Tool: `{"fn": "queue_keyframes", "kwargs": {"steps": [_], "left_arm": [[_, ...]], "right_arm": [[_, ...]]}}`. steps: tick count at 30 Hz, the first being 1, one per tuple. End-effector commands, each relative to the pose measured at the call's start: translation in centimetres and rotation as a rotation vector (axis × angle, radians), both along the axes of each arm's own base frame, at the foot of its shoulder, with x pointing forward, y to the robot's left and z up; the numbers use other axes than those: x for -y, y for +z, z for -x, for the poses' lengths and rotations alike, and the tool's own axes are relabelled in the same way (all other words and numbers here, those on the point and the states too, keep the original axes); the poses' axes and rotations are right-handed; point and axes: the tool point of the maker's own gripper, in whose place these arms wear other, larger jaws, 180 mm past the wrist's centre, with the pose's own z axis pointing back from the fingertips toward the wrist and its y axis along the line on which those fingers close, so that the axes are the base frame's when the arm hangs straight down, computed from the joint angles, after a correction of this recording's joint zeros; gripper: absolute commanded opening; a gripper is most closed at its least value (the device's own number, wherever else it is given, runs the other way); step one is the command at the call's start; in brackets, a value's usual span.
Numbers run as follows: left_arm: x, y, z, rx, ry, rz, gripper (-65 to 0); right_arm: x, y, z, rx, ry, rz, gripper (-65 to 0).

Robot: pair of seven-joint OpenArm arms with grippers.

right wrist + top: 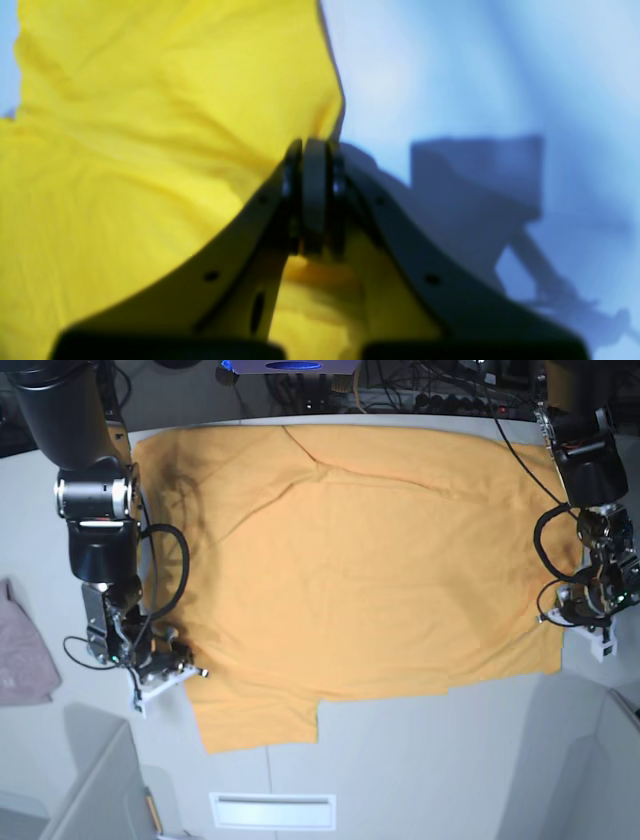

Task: Fold the T-shirt properly
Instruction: 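Move the left gripper down to the shirt's opposite side edge, then grasp the shirt's side edges with both grippers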

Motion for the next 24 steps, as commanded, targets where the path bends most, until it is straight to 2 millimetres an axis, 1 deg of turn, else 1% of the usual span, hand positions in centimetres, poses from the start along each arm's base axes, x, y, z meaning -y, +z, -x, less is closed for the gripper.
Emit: {"fn": "queue_keyframes", "kwargs": {"steps": [1, 3, 6, 8, 10, 13, 16, 18, 19, 21, 24], "left_arm": [[-1.1, 1.9, -0.3, 0.034, 0.014, -0.027, -65.0], [-1.1, 2.3, 1.2, 0.02, 0.015, -0.035, -65.0], [-0.2, 3.3, 2.5, 0.024, -0.031, -0.071, -65.0], [0.7, 3.1, 3.3, 0.015, -0.045, -0.074, -65.0], [1.2, 2.4, 4.5, -0.024, -0.053, -0.065, -65.0], [1.3, 1.5, 5.5, -0.052, -0.054, -0.057, -65.0], [1.3, 1.4, 5.8, -0.058, -0.055, -0.056, -65.0], [1.4, 1.7, 5.6, -0.051, -0.06, -0.062, -65.0], [1.5, 2.2, 5.4, -0.036, -0.067, -0.071, -59.9], [1.6, 3.1, 5.4, -0.019, -0.086, -0.098, -44.6], [2.3, 5.1, 4.9, 0.03, -0.12, -0.137, -26.5]], "right_arm": [[0.5, 2.4, -2.0, 0.067, -0.006, 0.001, -65.0], [0.5, 2.4, -2.0, 0.067, -0.006, 0.001, -65.0], [0.5, 2.4, -2.0, 0.067, -0.006, 0.001, -65.0], [0.5, 2.3, -2.0, 0.066, -0.006, 0.001, -65.0], [0.4, 1.9, -1.7, 0.058, -0.005, 0.0, -65.0], [0.4, 1.9, -1.6, 0.056, -0.005, 0.001, -65.0], [0.4, 1.8, -1.5, 0.055, -0.005, 0.001, -65.0], [0.5, 1.8, -1.5, 0.055, -0.006, 0.003, -65.0], [0.5, 1.8, -1.5, 0.053, -0.005, 0.002, -65.0], [0.5, 1.7, -1.4, 0.052, -0.005, 0.002, -65.0], [0.6, 1.6, -1.4, 0.05, -0.006, 0.004, -65.0]]}}
